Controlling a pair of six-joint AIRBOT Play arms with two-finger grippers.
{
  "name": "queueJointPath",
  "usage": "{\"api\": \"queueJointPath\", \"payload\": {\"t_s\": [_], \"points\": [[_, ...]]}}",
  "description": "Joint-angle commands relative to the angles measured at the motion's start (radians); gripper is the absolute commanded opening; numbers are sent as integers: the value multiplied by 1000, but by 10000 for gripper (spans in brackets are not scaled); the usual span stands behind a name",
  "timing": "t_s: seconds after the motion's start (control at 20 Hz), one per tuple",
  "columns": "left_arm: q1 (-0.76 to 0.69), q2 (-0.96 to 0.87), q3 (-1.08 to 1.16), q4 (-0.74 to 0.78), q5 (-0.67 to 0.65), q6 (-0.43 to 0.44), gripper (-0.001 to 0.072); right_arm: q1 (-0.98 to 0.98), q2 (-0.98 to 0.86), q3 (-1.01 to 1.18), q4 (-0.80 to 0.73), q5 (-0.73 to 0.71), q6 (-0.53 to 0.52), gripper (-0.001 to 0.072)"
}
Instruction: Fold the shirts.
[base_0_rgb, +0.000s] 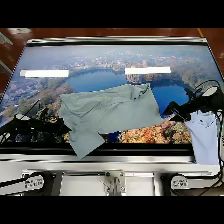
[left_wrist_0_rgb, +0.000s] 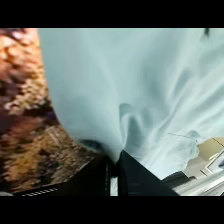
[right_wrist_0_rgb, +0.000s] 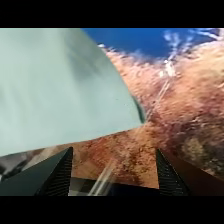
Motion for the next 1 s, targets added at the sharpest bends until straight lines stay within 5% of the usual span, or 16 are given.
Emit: {"api": "queueJointPath", "payload": {"t_s": [0.0,0.35,0.4,0.45,0.5,0.7,0.95], "points": [[2,23,0,-8,-38,23,42,-9,-7,-64,31,-99,2,620],[2,56,1,-9,-37,24,42,101,-106,-86,78,-244,4,600],[2,64,1,-15,-37,48,42,115,-103,-85,85,-275,3,445],[2,83,1,-37,-39,95,42,123,-100,-83,92,-286,3,198],[2,113,10,-45,-39,122,42,125,-92,-77,111,-285,2,71],[3,293,159,2,-39,131,41,124,54,-8,146,-260,-109,68],[5,567,640,4,-30,127,41,124,421,267,145,-223,-222,69]]}}
